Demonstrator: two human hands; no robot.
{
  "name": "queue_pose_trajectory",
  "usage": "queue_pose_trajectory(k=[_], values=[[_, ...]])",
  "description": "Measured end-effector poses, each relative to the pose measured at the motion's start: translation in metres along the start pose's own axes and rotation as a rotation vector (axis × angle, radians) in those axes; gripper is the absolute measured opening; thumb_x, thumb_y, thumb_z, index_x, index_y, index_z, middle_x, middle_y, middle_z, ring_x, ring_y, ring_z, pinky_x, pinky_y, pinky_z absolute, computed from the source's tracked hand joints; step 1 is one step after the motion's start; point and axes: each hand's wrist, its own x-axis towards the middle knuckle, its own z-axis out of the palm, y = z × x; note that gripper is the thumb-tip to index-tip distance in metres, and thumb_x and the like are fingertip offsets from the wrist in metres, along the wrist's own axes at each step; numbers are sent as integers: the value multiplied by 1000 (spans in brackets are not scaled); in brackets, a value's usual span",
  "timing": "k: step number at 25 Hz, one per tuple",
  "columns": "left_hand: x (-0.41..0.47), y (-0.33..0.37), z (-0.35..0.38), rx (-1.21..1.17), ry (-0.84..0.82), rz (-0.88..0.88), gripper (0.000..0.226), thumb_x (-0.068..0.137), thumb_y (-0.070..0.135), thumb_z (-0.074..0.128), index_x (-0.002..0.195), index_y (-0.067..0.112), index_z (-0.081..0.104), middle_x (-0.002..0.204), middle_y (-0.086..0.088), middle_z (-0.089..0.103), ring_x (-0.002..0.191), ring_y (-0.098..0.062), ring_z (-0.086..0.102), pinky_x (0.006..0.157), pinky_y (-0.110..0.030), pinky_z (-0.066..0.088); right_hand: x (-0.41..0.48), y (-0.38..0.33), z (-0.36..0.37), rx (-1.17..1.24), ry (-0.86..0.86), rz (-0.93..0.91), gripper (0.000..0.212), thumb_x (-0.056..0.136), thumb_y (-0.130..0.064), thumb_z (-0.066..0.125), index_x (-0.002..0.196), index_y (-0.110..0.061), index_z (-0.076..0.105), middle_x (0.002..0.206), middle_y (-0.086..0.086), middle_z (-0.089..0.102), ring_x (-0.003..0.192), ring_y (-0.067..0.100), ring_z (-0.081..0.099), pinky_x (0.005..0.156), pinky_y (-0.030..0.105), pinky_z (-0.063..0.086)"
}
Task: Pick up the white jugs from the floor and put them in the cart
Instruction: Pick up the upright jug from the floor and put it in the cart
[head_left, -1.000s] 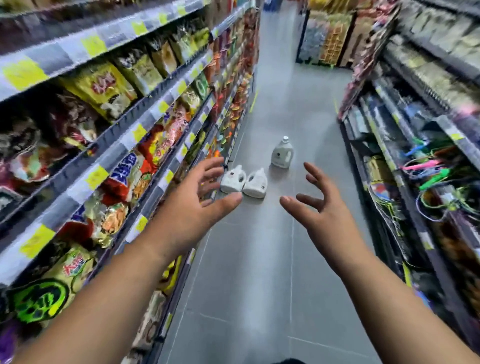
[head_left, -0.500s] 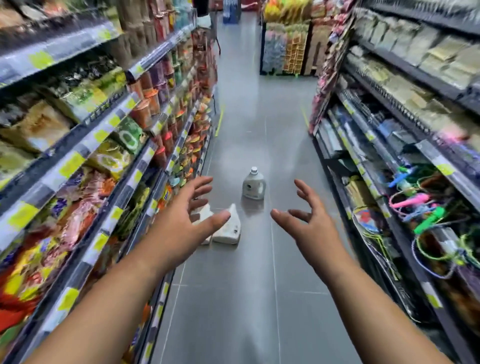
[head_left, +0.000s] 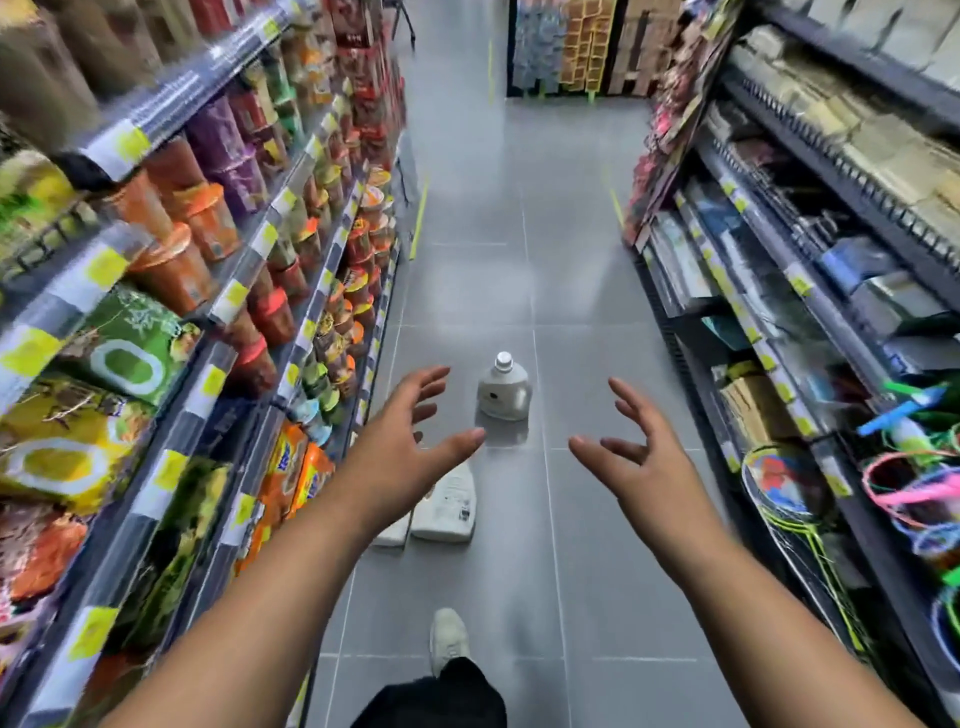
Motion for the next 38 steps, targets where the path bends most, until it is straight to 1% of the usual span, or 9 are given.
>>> queue_pose_trajectory(k=[4, 9, 17, 24, 28, 32, 35, 37, 38], values=[[125, -17, -3, 88, -58, -18, 67, 81, 37, 75, 136, 39, 39, 139, 12, 48, 126, -8, 48, 105, -32, 41, 107, 8, 14, 13, 19, 58, 64, 81, -34, 75, 130, -57, 40, 140, -13, 39, 116, 4, 53, 81, 26, 44], [268, -56, 22, 151, -73, -125, 72, 80, 38, 76, 140, 34, 38, 143, 7, 46, 128, -11, 46, 105, -32, 39, 234, 56, 19, -35, 1, 159, 64, 83, -26, 72, 133, -52, 41, 139, -12, 37, 115, 9, 53, 78, 22, 44], [454, -163, 110, 174, 41, -346, 77, 76, 41, 79, 140, 34, 38, 143, 2, 44, 127, -14, 45, 109, -40, 39, 452, 173, 18, -149, -161, 246, 72, 83, -24, 74, 136, -52, 35, 145, -6, 30, 113, 13, 51, 87, 26, 41], [556, -285, 175, 269, -1, -420, 83, 74, 44, 80, 142, 33, 35, 146, 0, 39, 128, -14, 45, 107, -30, 37, 568, 312, 54, -229, -251, 289, 85, 78, -30, 77, 143, -49, 26, 144, -8, 25, 116, 14, 49, 93, 26, 40], [612, -366, 204, 309, -10, -406, 87, 74, 41, 81, 145, 30, 32, 147, -1, 37, 129, -16, 44, 98, -22, 33, 607, 392, 81, -242, -252, 331, 88, 78, -29, 78, 146, -47, 24, 145, -6, 24, 114, 13, 48, 91, 23, 38], [654, -455, 233, 374, -59, -375, 89, 73, 43, 81, 145, 30, 31, 147, -2, 38, 129, -17, 44, 97, -22, 32, 640, 482, 115, -241, -226, 367, 88, 78, -32, 77, 146, -47, 23, 148, -4, 24, 115, 13, 47, 92, 25, 40], [672, -514, 249, 475, -123, -224, 80, 71, 44, 82, 140, 31, 43, 140, -2, 46, 127, -20, 46, 105, -30, 37, 667, 546, 143, -231, -189, 395, 86, 79, -36, 76, 145, -48, 22, 149, -2, 24, 115, 12, 46, 94, 27, 42], [681, -550, 255, 557, -148, -74, 65, 71, 49, 78, 129, 33, 56, 134, -3, 51, 121, -22, 51, 102, -38, 45, 681, 585, 159, -208, -173, 403, 84, 80, -38, 75, 145, -49, 22, 150, -2, 23, 121, 15, 45, 99, 30, 43], [686, -566, 258, 575, -132, -14, 58, 71, 52, 76, 123, 34, 59, 130, -3, 53, 117, -22, 54, 97, -37, 48, 687, 605, 166, -197, -173, 415, 82, 81, -40, 73, 144, -50, 22, 150, -2, 22, 125, 16, 44, 104, 33, 43]])
